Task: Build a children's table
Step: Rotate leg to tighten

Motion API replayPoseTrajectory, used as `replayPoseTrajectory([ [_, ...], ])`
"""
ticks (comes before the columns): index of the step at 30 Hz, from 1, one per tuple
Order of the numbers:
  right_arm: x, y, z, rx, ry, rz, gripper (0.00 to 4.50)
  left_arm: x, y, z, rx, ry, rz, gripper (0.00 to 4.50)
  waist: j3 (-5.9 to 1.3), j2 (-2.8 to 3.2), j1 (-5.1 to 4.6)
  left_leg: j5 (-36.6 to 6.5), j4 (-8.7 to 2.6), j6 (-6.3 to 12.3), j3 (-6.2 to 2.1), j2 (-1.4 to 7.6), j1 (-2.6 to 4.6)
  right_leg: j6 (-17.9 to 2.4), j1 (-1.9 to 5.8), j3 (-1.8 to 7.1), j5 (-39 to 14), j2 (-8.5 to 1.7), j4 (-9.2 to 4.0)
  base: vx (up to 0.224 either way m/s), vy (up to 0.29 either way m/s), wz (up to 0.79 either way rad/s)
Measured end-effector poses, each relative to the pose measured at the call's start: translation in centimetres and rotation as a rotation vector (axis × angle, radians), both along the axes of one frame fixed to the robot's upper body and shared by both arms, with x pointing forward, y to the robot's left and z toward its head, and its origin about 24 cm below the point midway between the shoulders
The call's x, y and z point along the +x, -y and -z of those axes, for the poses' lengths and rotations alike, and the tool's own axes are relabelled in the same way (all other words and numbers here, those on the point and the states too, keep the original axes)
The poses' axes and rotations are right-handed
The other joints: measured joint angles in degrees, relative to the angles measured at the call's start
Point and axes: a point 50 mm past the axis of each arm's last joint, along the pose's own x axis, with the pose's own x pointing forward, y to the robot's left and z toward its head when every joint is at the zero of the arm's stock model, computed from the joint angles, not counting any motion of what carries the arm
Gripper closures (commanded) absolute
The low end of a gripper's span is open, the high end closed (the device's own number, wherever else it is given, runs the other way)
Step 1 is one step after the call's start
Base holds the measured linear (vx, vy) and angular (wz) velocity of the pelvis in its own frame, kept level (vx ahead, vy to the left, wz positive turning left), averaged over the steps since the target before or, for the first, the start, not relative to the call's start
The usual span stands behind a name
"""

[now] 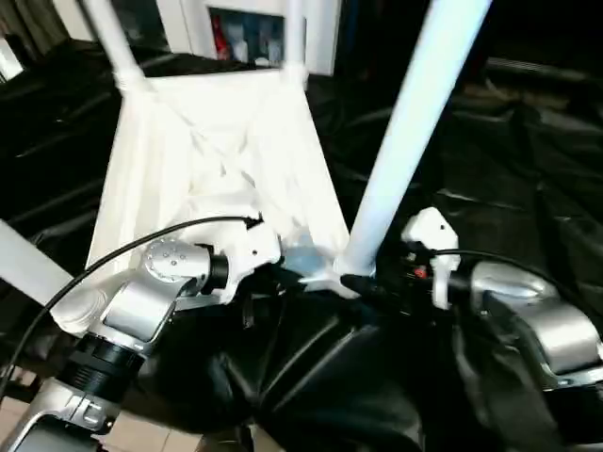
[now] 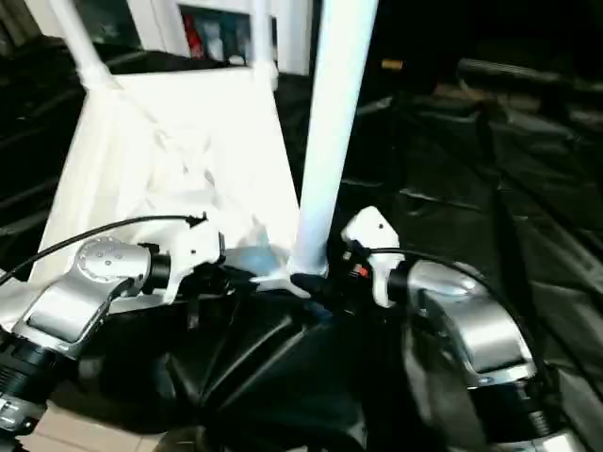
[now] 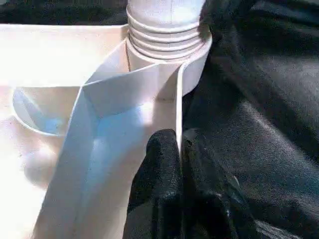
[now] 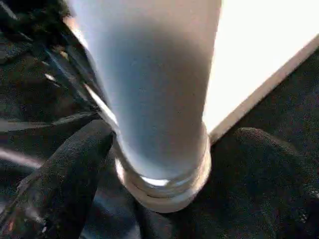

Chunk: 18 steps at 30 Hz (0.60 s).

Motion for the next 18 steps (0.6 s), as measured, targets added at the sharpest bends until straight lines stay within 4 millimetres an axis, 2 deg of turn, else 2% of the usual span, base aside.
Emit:
replayPoseTrajectory([
  [1,0.0,0.0,0.0,0.001,0.001,-0.005,0.09,0.1,-0.1,0.1,0.004,0.007,-0.003,4.50,-0.14,-0.10,-0.03,0.0,0.17,0.00,0.02,0.05,-0.01,0.1,0.03,0.00,0.0,0.01,0.00,0.000,0.000,0.00],
  [2,-0.1,0.1,0.0,0.000,0.001,-0.010,0.03,0.1,-0.1,0.2,0.004,0.005,-0.009,4.22,-0.31,-0.20,-0.06,0.0,0.29,0.00,0.04,0.08,-0.01,0.2,0.06,0.00,0.1,0.01,0.00,-0.056,0.017,-0.05],
  [3,-0.1,0.1,0.0,0.000,0.002,-0.010,0.03,0.2,-0.1,0.3,0.002,0.001,-0.014,4.22,-0.53,-0.22,-0.06,0.0,0.40,0.00,0.05,0.11,-0.01,0.1,0.09,-0.01,0.1,0.01,0.00,0.000,0.000,0.00],
  [5,-0.2,0.2,0.2,0.006,-0.004,-0.008,0.00,0.3,-0.1,0.5,-0.001,-0.003,-0.028,3.91,-0.84,-0.27,-0.10,0.0,0.58,0.00,0.06,0.14,-0.02,0.2,0.14,-0.01,0.1,0.01,0.05,0.000,0.000,0.00],
  [8,-0.2,0.5,0.2,0.017,-0.008,0.003,0.00,0.5,-0.3,0.5,-0.003,0.003,-0.031,3.73,-1.04,-0.25,0.20,0.0,0.80,0.00,0.05,0.17,0.00,0.2,0.22,-0.01,0.1,0.01,0.17,0.000,0.000,0.00],
  [9,-0.2,0.6,0.2,0.017,-0.009,0.001,0.00,0.6,-0.3,0.5,-0.003,0.004,-0.031,3.55,-1.12,-0.25,0.28,0.0,0.83,0.00,0.05,0.18,0.04,0.2,0.27,-0.01,0.1,0.01,0.19,0.000,0.000,0.00],
  [12,-0.6,1.1,0.5,-0.003,-0.025,-0.001,0.00,0.6,-0.3,0.5,-0.006,0.008,-0.028,3.41,-1.13,-0.26,0.84,0.0,0.88,0.00,0.02,0.22,0.33,0.2,0.69,-0.04,0.1,0.01,0.17,0.000,0.000,0.00],
  [13,-0.7,1.2,0.6,-0.006,-0.030,-0.002,0.00,0.6,-0.3,0.5,-0.007,0.008,-0.030,3.23,-1.14,-0.25,0.96,0.0,0.89,0.00,0.02,0.22,0.39,0.2,0.75,-0.04,0.1,0.01,0.17,0.000,0.000,0.00],
  [18,-1.3,1.9,1.2,-0.030,-0.035,0.018,0.00,0.8,-0.9,-0.5,-0.073,0.027,-0.090,2.87,-1.20,-0.18,1.20,0.0,0.92,-0.01,0.00,0.22,0.37,0.2,0.77,-0.06,0.1,0.01,0.17,0.000,0.000,0.00],
])
